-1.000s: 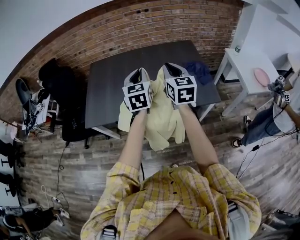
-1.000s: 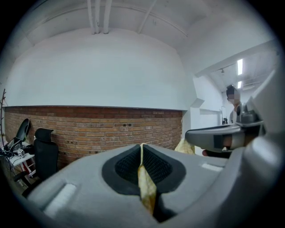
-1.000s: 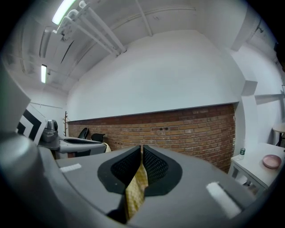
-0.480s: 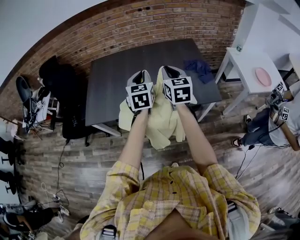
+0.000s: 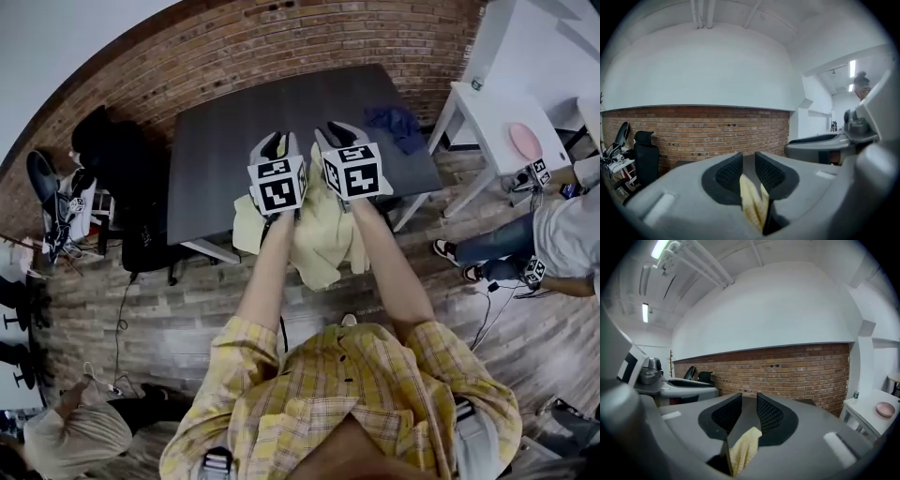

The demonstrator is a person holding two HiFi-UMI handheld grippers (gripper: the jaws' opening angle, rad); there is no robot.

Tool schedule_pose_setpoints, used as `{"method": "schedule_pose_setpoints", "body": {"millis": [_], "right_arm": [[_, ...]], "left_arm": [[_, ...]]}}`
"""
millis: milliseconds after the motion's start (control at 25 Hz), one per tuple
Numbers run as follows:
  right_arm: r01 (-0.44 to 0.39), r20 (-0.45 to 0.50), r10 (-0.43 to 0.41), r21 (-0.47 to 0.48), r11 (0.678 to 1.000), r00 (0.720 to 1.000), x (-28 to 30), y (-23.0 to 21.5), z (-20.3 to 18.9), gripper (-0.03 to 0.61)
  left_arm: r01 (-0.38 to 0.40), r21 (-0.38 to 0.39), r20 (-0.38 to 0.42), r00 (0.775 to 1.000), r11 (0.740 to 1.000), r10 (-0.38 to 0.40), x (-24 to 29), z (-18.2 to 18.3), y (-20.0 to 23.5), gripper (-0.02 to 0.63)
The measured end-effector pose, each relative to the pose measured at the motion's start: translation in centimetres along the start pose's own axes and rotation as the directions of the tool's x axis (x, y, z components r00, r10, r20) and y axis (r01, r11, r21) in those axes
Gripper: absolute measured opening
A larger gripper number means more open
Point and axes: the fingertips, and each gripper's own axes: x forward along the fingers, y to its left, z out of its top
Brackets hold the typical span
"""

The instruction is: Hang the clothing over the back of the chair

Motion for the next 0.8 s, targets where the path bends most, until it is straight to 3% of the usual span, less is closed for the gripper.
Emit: {"method": "schedule_pose_setpoints", "body": {"millis": [240, 800], "right_arm": [[0.009, 0.099, -0.009, -0.003, 1.000, 0.995, -2.0, 0.1, 2.5, 0.101], [0.015, 0.169, -0.012, -0.017, 1.000, 0.986, -7.3, 2.6, 4.7, 0.098]], "left_arm": [[0.011, 0.009, 0.070, 0.997, 1.000, -0.012, -1.7, 2.4, -0.6, 0.084], [0.032, 0.028, 0.155, 0.987, 0.999, -0.036, -8.1, 5.2, -2.2, 0.070]]}}
